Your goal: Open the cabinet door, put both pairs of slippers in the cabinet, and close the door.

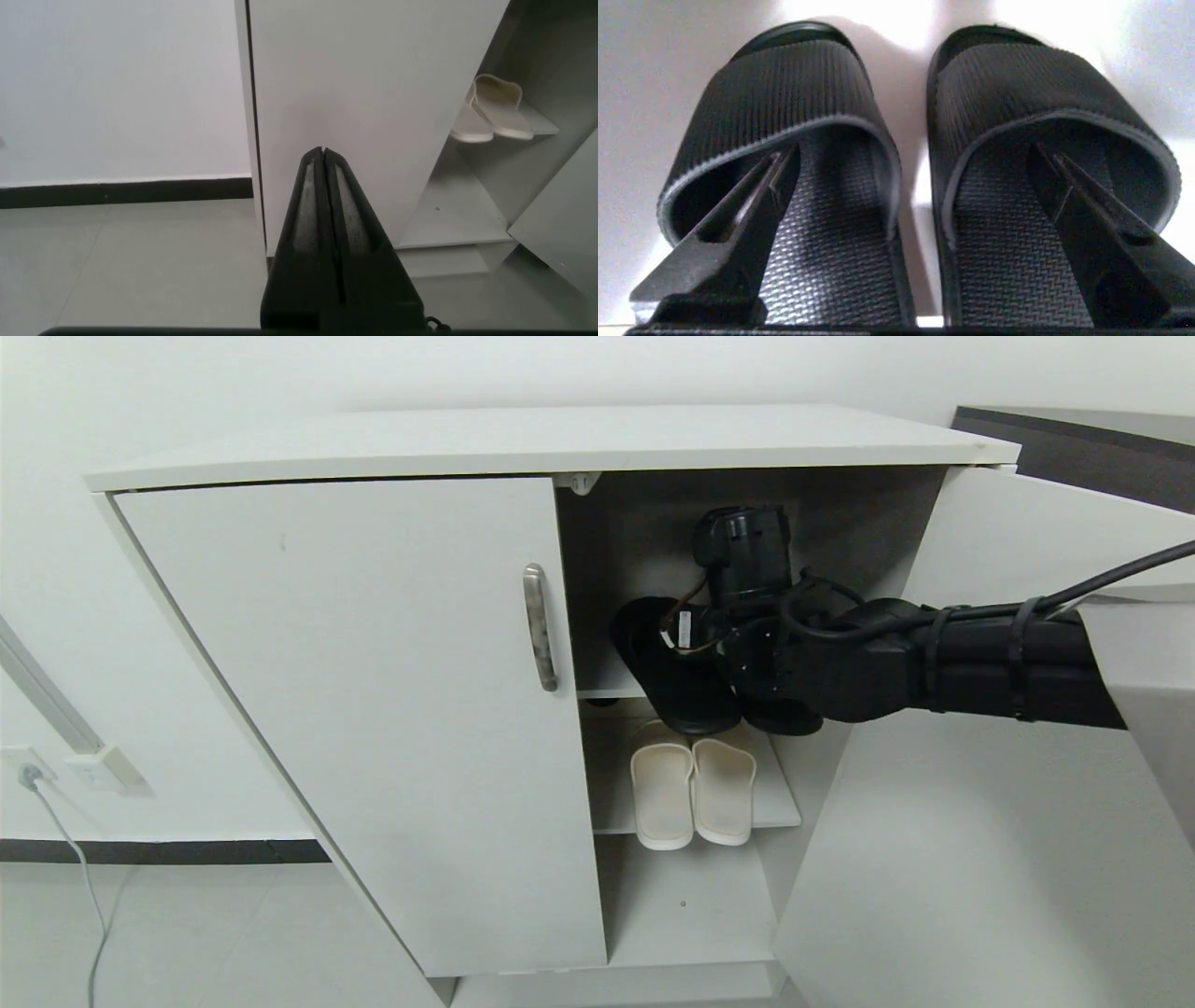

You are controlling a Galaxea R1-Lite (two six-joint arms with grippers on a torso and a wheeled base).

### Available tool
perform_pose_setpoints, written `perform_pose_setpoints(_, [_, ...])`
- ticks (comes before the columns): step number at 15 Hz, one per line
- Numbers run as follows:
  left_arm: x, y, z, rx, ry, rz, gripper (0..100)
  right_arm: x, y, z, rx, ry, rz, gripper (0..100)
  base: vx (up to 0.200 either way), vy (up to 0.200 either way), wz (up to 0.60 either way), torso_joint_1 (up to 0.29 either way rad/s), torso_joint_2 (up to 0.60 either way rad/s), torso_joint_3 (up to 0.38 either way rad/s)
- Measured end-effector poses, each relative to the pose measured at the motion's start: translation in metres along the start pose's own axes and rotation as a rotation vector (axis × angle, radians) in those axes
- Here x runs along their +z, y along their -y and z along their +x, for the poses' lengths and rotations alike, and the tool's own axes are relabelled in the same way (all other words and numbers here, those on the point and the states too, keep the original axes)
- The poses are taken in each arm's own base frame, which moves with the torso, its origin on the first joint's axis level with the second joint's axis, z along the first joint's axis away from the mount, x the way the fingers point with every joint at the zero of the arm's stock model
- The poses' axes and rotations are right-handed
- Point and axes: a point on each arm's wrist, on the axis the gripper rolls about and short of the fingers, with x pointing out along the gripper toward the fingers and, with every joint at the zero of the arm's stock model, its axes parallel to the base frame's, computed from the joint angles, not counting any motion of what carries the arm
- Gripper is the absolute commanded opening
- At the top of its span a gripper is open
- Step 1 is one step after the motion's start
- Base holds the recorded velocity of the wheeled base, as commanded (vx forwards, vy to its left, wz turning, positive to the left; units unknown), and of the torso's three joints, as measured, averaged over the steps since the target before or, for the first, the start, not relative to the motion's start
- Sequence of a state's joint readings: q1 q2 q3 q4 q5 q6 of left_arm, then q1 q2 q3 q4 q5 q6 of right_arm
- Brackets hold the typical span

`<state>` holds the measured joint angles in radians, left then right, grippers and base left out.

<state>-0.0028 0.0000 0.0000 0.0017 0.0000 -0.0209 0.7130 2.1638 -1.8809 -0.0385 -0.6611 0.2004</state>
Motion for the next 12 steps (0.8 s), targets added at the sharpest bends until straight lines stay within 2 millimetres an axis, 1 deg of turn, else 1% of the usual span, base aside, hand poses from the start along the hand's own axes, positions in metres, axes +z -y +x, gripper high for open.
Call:
perform_pose_setpoints(3, [0.000, 0.000, 0.000, 0.000, 0.000, 0.000, 0, -0.008, 0.000, -0.002, 0.001, -0.022, -0.015, 100, 0.000, 0.000, 0.00, 0.000, 0.00, 0.000])
perform_pose_setpoints(5, [0.000, 0.000, 0.000, 0.000, 0.000, 0.000, 0, -0.012, -0.001, -0.009, 0.012, -0.026, -0.020, 100, 0.000, 0.000, 0.00, 0.000, 0.00, 0.000])
perform_pose_setpoints(9, [0.000, 0.000, 0.000, -0.001, 0.000, 0.000, 0, -0.011, -0.002, -0.033, 0.043, -0.027, -0.028, 100, 0.000, 0.000, 0.00, 0.000, 0.00, 0.000])
perform_pose_setpoints(12, [0.000, 0.000, 0.000, 0.000, 0.000, -0.002, 0, -0.015, -0.001, -0.054, 0.077, -0.029, -0.039, 100, 0.000, 0.000, 0.00, 0.000, 0.00, 0.000])
